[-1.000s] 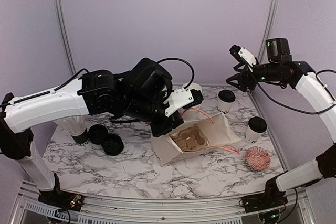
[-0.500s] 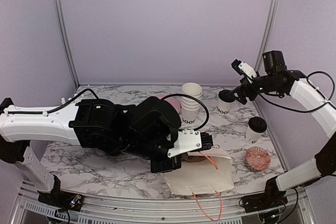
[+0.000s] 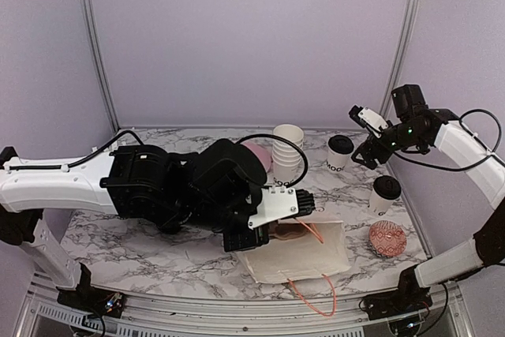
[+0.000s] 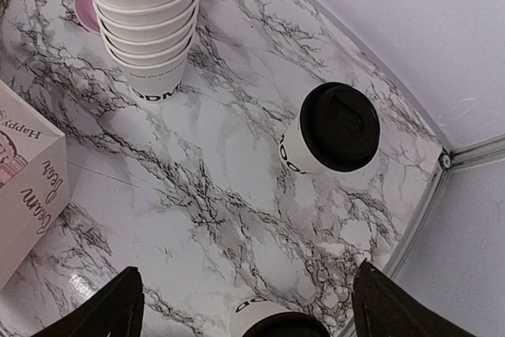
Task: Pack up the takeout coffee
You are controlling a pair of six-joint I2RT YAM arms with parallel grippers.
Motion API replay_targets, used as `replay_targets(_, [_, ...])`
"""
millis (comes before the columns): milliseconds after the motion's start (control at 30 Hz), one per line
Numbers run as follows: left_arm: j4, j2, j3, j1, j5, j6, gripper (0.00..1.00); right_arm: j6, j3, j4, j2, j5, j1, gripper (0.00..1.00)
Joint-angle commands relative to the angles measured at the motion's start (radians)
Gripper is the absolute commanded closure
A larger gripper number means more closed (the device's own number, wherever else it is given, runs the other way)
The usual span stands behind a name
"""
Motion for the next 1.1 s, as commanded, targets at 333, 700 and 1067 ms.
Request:
replay_targets(333, [-0.034,-0.041,0.236,0.458,0.673,-0.282,1.0,-0.007,0.0,-0.08,-0.002,0.029,-0.028,0.14])
replay_targets(700, [-0.111,0.09,0.268,0.59,0.829,-0.445,0.9,-0.015,0.002,-0.076,0.018,-0.003,-0.028,0.15])
replay_targets(1067, [-0.116,0.105,0.312,0.628,0.573,-0.408,0.35,0.058,0.02,-0.067,0.066,0.187,-0.069,0.09])
